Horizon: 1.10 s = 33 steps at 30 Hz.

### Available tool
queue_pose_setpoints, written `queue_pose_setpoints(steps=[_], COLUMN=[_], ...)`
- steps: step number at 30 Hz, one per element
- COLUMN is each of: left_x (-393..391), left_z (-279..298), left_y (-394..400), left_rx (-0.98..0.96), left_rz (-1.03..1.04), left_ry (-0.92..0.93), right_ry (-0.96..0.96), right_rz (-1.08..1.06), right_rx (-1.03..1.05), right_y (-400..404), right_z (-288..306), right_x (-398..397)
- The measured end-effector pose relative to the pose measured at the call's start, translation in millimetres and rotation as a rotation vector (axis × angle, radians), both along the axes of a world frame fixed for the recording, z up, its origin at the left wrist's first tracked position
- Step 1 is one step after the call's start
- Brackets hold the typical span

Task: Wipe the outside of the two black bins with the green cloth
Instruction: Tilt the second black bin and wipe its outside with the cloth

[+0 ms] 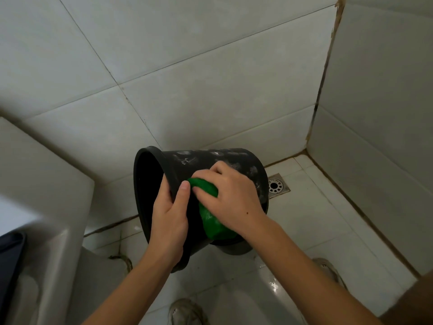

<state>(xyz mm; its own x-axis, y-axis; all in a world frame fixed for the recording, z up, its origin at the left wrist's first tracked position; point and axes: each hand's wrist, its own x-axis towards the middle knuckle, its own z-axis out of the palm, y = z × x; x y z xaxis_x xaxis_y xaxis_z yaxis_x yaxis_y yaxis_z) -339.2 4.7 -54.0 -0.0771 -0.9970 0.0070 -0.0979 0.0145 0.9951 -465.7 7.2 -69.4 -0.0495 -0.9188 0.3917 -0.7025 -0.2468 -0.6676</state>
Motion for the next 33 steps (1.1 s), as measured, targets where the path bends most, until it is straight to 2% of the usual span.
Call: queue_pose_setpoints(steps=[5, 11, 15, 20, 26, 30, 33], left_x=[-2.3, 0.5, -0.6, 1.4, -2.8, -3.6, -3.7], left_z=[3.3, 2.0, 4.4, 4.4, 6.4, 4.9, 3.7], left_y=[1.2, 0.4, -0.6, -2.0, -1.7, 0.7, 0.5], left_rx=[-0.006, 0.0, -0.008, -0.012, -0.002, -0.003, -0.004], left_rz=[-0.013, -0.006, 0.002, 0.003, 0.005, -0.008, -0.014], left_ry=[0.006, 0.035, 0.026, 0.031, 0.037, 0.026, 0.024], right_ry=[0.047, -0.013, 0.018, -0.006, 0.038, -0.013, -0.095], right_rz=[-0.146, 0.042, -0.109, -0.014, -0.158, -0.063, -0.045], right_rx=[0.156, 0.021, 0.139, 0.012, 0.13, 0.016, 0.038], right_y=[-26.7, 6.2, -19.4, 13.4, -15.9, 15.5, 18.9], right_z=[2.8, -1.2, 0.9, -3.7, 0.9, -8.6, -11.7], right_x=[-14.8, 4.0, -5.2, 19.5, -1.1, 12.8, 9.6])
